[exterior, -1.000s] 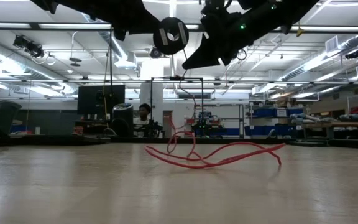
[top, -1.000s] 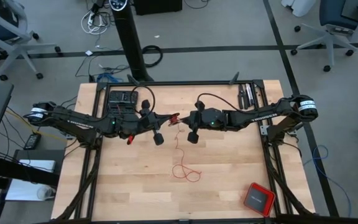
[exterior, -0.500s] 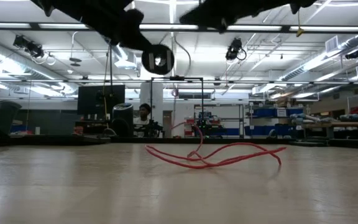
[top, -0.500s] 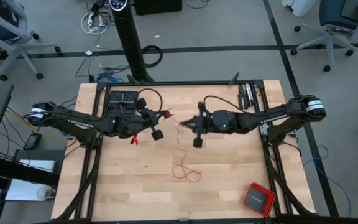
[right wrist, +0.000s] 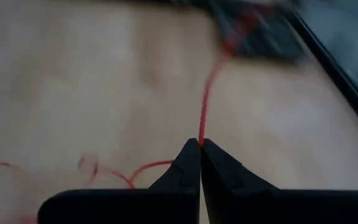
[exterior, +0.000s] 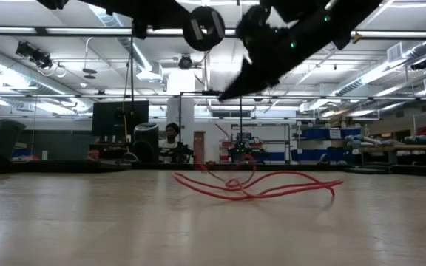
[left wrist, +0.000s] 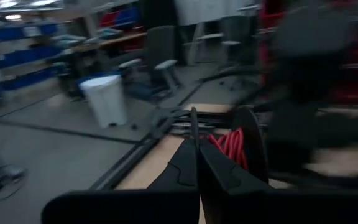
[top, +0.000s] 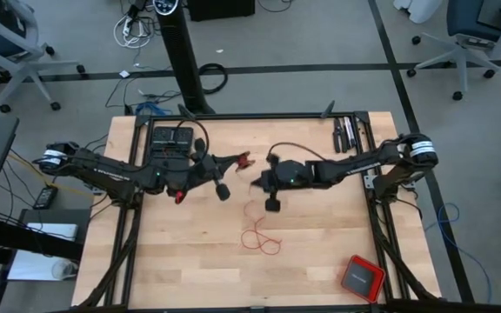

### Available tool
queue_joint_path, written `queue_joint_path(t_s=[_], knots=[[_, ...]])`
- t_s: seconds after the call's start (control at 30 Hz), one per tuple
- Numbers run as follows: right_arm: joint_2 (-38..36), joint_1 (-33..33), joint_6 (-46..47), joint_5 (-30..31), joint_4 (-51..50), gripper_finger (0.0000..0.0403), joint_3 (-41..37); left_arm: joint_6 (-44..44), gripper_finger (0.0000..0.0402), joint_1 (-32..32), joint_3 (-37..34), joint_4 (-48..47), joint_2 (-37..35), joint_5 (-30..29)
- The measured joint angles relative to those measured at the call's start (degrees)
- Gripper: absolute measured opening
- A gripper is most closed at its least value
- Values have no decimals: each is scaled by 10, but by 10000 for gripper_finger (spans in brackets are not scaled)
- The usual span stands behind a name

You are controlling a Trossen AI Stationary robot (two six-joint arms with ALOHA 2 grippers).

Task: Coil cords
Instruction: Uncoil the red wire from the spool

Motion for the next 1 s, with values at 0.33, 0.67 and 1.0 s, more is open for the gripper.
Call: queue_joint_path(t_s=[0.33,0.67,1.0], knots=[[-106,-53,125,59,-172,1,0,-1,0,-1,0,-123,-12,88],[-215,35,89,125,-119,1,0,-22,0,5,0,-195,-49,96],[-182,140,-61,36,125,0,0,-17,0,6,0,-200,-44,54]])
